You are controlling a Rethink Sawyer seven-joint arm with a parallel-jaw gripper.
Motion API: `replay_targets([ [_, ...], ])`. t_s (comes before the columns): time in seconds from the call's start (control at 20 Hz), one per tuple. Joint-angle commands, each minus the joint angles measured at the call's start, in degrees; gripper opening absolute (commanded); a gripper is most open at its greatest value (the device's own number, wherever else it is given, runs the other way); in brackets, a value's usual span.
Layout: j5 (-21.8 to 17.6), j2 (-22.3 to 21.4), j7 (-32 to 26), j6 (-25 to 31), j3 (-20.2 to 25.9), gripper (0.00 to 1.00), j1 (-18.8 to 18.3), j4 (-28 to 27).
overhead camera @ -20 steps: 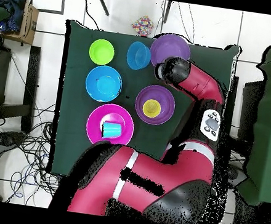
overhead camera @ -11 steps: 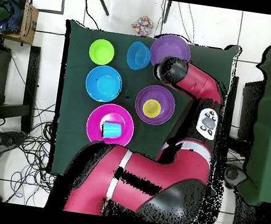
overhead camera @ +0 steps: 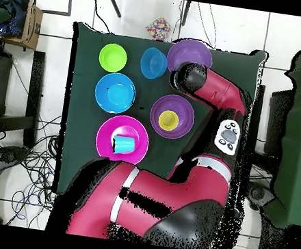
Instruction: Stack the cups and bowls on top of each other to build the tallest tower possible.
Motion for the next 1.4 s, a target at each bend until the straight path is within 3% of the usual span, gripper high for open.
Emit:
replay_targets([
  [0.05, -1.9, -0.6, 1.4, 4.7, 2.2, 0.00, 2.2, -0.2],
  [0.3, -2.1, -1.6, 0.1, 3.2, 2.4, 0.00, 1.8, 0.9],
  [0.7, -3.1, -6.8, -1.0, 10.4, -0.8, 0.00, 2.4, 1.1],
  [1.4, -3.2, -12.8, -0.7, 14.6, -2.6, 0.00, 4.2, 4.6],
])
